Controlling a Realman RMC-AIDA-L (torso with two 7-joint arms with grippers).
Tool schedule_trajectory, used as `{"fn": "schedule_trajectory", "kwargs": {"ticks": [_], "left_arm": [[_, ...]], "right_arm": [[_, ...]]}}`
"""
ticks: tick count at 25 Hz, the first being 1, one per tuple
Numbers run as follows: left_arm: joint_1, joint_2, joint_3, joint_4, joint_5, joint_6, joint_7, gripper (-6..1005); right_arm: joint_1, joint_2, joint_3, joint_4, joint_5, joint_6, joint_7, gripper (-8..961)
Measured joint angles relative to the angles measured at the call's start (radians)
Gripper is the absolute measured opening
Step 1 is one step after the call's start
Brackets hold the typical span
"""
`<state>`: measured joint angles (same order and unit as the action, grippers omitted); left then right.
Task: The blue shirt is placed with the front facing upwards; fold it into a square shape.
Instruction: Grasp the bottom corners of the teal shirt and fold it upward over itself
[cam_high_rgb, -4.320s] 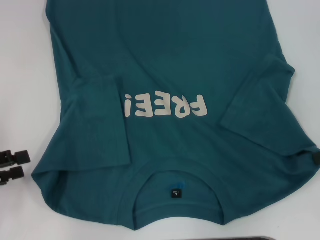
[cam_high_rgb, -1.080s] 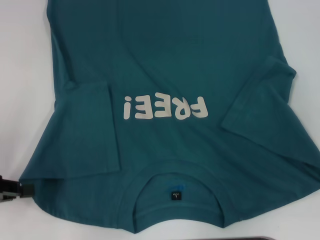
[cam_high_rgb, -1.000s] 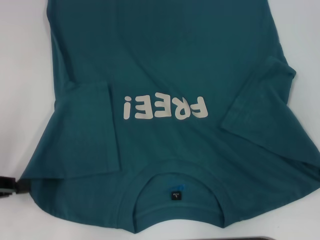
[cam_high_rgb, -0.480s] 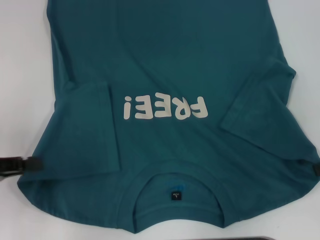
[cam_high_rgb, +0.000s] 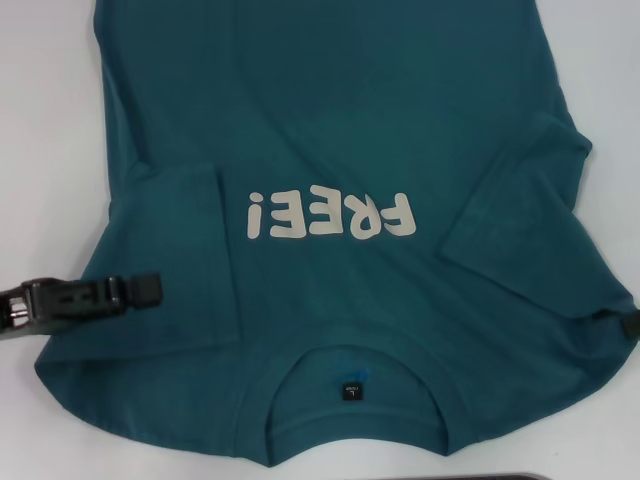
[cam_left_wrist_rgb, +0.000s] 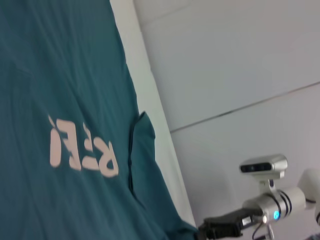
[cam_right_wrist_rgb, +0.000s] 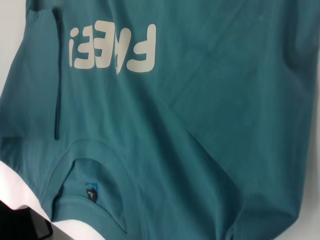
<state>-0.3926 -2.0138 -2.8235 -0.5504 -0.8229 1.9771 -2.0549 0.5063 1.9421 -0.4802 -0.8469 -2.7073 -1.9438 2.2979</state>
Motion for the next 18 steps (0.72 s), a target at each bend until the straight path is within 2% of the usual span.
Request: {"fn": "schedule_trajectory", "kwargs": {"ticks": [11, 17, 18], "left_arm": [[0.02, 0.008, -0.029, -0.005, -0.009, -0.007, -0.01, 643], [0.028, 0.007, -0.052, -0.006, -0.013, -0.008, -0.01, 868], [0.029, 0.007, -0.052, -0.007, -0.014, -0.009, -0.011, 869]], "right_arm": [[0.006, 0.0, -0.003, 0.0, 0.0, 0.0, 0.007, 30], [0.007, 0.0, -0.008, 0.0, 0.0, 0.0, 0.006, 30], [0.008, 0.0, -0.008, 0.0, 0.0, 0.0, 0.006, 30]]}}
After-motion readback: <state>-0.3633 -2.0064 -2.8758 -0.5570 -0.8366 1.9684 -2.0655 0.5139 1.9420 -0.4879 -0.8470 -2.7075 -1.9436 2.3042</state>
